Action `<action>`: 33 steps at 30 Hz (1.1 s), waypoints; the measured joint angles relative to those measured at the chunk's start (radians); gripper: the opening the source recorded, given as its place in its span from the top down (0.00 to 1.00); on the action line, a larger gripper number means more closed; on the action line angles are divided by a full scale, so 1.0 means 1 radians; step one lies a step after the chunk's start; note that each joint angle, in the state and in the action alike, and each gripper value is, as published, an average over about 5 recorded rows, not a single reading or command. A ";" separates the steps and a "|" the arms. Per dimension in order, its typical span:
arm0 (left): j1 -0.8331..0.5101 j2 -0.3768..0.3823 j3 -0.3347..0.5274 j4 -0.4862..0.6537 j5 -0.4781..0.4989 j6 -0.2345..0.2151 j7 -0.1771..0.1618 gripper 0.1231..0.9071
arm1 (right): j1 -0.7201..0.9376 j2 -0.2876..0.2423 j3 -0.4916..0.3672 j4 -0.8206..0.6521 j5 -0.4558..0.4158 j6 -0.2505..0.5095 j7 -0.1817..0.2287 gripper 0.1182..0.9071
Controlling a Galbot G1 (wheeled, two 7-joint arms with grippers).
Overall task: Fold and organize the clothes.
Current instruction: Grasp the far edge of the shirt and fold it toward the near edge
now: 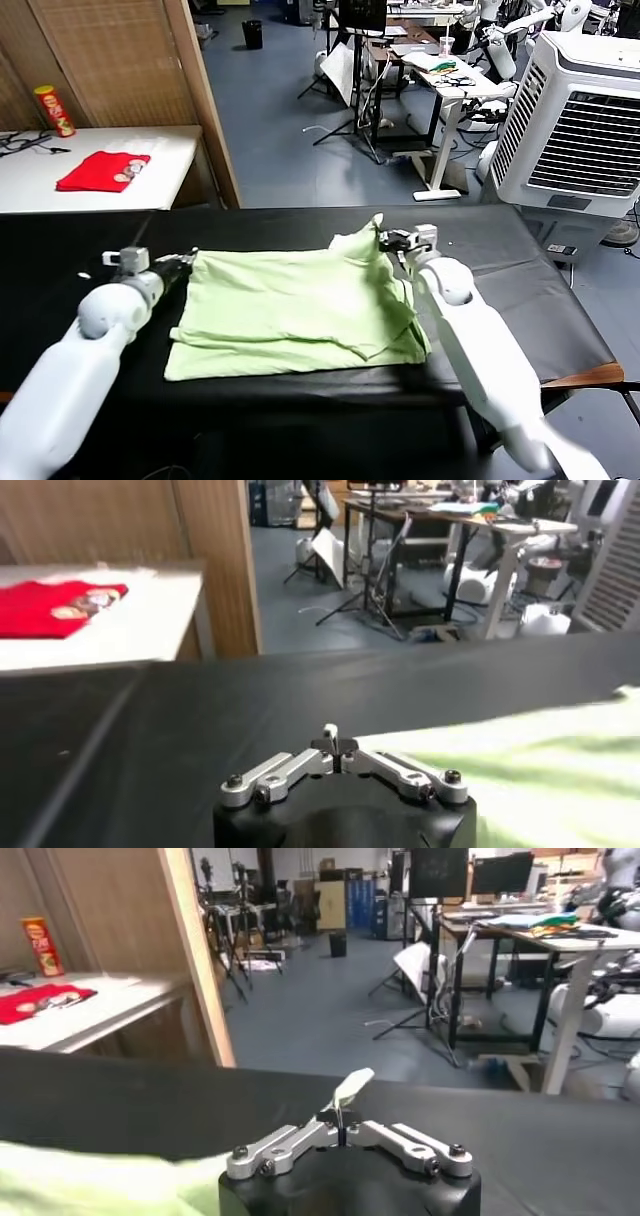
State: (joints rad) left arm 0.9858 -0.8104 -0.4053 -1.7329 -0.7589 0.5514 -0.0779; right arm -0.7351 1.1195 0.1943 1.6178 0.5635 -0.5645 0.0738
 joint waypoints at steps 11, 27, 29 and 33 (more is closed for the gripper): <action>0.268 0.014 -0.146 -0.188 0.080 0.002 -0.009 0.99 | -0.158 -0.080 0.020 0.195 0.017 -0.124 0.020 1.00; 0.483 -0.009 -0.244 -0.289 0.165 -0.008 -0.002 0.99 | -0.327 -0.129 0.055 0.342 0.013 -0.172 0.049 1.00; 0.499 -0.013 -0.248 -0.297 0.176 -0.001 -0.002 0.99 | -0.344 -0.132 0.059 0.355 0.012 -0.172 0.049 0.99; 0.527 -0.025 -0.254 -0.316 0.194 0.028 -0.005 0.99 | -0.375 -0.138 0.069 0.379 0.013 -0.172 0.049 0.91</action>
State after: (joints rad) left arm 1.5133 -0.8352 -0.6598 -2.0485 -0.5644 0.5795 -0.0826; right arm -1.1104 0.9816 0.2635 1.9969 0.5764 -0.7365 0.1223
